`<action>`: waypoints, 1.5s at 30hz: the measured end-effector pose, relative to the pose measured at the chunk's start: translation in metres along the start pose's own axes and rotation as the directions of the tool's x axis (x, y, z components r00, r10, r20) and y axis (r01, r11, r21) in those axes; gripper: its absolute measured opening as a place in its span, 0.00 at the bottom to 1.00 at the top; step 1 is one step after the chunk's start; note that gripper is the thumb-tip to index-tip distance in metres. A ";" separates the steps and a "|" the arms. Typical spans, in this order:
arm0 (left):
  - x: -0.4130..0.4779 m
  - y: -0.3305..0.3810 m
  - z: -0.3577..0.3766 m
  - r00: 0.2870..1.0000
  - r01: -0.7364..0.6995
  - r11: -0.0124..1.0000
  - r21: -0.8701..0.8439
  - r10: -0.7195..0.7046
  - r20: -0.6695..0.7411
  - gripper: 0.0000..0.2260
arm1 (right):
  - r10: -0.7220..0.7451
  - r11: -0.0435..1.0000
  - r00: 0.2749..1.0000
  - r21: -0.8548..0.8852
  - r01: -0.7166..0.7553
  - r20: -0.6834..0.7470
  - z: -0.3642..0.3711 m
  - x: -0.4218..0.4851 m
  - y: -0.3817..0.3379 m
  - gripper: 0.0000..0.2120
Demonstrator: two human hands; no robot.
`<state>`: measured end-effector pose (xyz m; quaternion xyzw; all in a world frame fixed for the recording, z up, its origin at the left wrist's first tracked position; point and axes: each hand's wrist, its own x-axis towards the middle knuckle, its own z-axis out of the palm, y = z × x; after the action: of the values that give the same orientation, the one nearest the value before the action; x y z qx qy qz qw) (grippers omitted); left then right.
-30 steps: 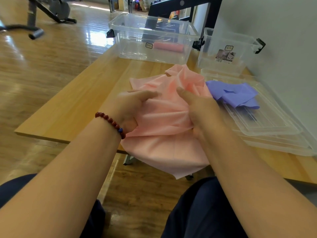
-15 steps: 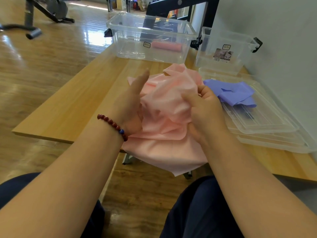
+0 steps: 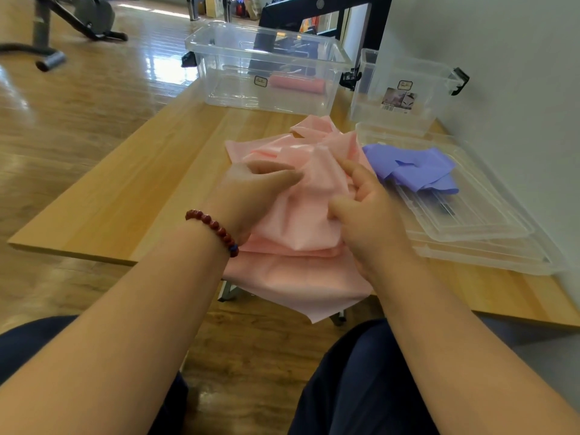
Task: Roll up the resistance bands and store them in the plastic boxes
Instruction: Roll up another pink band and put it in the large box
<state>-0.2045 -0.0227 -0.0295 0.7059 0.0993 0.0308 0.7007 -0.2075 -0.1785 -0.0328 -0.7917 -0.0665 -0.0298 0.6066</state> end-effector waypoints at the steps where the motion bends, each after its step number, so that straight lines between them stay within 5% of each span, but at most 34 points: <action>1: 0.001 0.000 0.001 0.998 -0.035 0.999 0.001 0.035 -0.051 0.01 | -0.012 1.000 0.999 -0.003 0.012 -0.050 -0.002 -0.001 0.000 0.27; 5: 0.006 -0.001 0.001 0.986 -0.029 0.978 -0.207 -0.006 -0.169 0.05 | 0.063 0.984 0.975 0.177 -0.024 -0.213 -0.009 -0.002 0.004 0.26; 9: 0.013 -0.001 0.003 0.985 0.085 0.857 -0.508 -0.149 -0.086 0.05 | 0.154 0.923 0.983 0.368 -0.107 -0.099 -0.005 0.000 0.004 0.22; 12: 0.009 0.000 0.005 0.990 0.096 0.864 -0.495 -0.136 -0.045 0.09 | 0.279 0.821 0.960 0.524 -0.226 -0.024 -0.006 0.014 -0.001 0.18; 14: 0.006 0.002 0.005 0.993 0.114 0.867 -0.485 -0.120 0.018 0.10 | 0.354 0.802 0.935 0.511 -0.309 0.011 -0.006 0.021 -0.006 0.23; 16: 0.001 0.001 0.006 0.993 0.120 0.900 -0.419 -0.106 0.056 0.12 | 0.360 0.796 0.932 0.505 -0.333 0.048 -0.003 0.026 -0.007 0.18; 19: 0.001 -0.004 0.007 0.992 0.078 0.959 -0.272 -0.102 -0.077 0.05 | 0.293 0.845 0.951 0.492 -0.209 -0.100 -0.001 0.028 -0.004 0.15; 22: 0.002 -0.002 0.007 0.980 0.017 0.928 -0.371 -0.090 -0.179 0.01 | 0.216 0.894 0.948 0.436 -0.097 -0.232 -0.003 0.022 0.000 0.17; 26: -0.006 0.007 0.008 0.992 0.096 0.870 -0.484 -0.123 -0.024 0.09 | 0.143 0.862 0.969 0.507 -0.022 -0.201 -0.005 0.008 -0.001 0.24; 29: -0.009 0.011 0.003 0.959 0.253 0.870 -0.424 -0.167 0.230 0.16 | 0.188 0.816 0.965 0.576 -0.048 -0.185 -0.011 0.002 0.003 0.23; 32: -0.010 0.011 0.006 0.928 0.334 0.860 -0.386 -0.228 0.295 0.18 | 0.261 0.780 0.951 0.617 -0.105 -0.168 -0.014 -0.003 0.005 0.17; 35: -0.009 0.007 0.013 0.940 0.317 0.876 -0.363 -0.241 0.240 0.13 | 0.287 0.803 0.940 0.582 -0.132 -0.183 -0.013 -0.003 0.007 0.07; 39: -0.005 0.001 0.014 0.960 0.271 0.880 -0.391 -0.219 0.173 0.14 | 0.273 0.884 0.942 0.437 -0.165 -0.197 -0.013 0.004 0.006 0.15; 42: 0.001 0.000 0.007 0.972 0.225 0.877 -0.425 -0.233 0.034 0.15 | 0.266 0.939 0.938 0.282 -0.199 -0.221 -0.016 0.007 0.004 0.14; 45: -0.001 0.005 0.008 0.967 0.240 0.852 -0.466 -0.249 0.043 0.14 | 0.199 0.974 0.951 0.152 -0.167 -0.235 -0.016 0.005 0.002 0.11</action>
<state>-0.2034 -0.0306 -0.0249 0.4974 0.1846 -0.0289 0.8471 -0.2018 -0.1946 -0.0302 -0.7432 0.0821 -0.0680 0.6605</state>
